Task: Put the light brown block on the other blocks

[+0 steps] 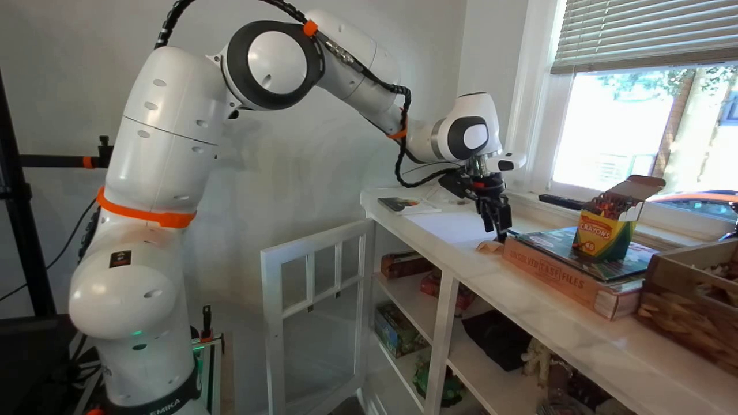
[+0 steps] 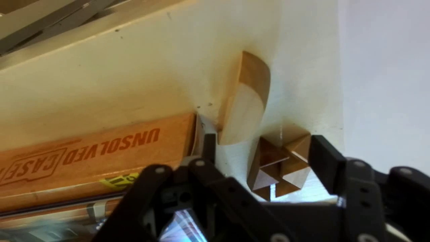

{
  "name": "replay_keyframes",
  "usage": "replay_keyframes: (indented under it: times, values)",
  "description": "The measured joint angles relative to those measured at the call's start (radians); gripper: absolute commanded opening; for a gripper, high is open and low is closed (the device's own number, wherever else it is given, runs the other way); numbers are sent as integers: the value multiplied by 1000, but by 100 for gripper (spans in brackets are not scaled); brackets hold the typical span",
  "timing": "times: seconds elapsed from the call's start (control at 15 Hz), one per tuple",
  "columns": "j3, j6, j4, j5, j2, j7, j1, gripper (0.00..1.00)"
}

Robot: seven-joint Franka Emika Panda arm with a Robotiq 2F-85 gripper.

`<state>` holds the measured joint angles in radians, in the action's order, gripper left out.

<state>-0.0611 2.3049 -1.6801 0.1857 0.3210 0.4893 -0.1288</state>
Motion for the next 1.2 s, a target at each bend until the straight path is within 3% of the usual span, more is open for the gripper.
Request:
replay_keyframes:
  times: [0.07, 0.33, 0.4, 0.53, 0.73, 1.2]
  values:
    - [-2, 0, -4, 2, 0, -1, 0, 66]
    - [-5, -3, -15, 15, -1, -4, 1, 58]
    - [-5, -3, -18, 20, -1, -4, 1, 34]
    - [-5, -4, -25, 28, -2, -4, 0, 31]
    - [-5, -9, -32, 37, -2, -5, 0, 4]
    - [-7, -12, -28, 37, -14, -6, 5, 7]
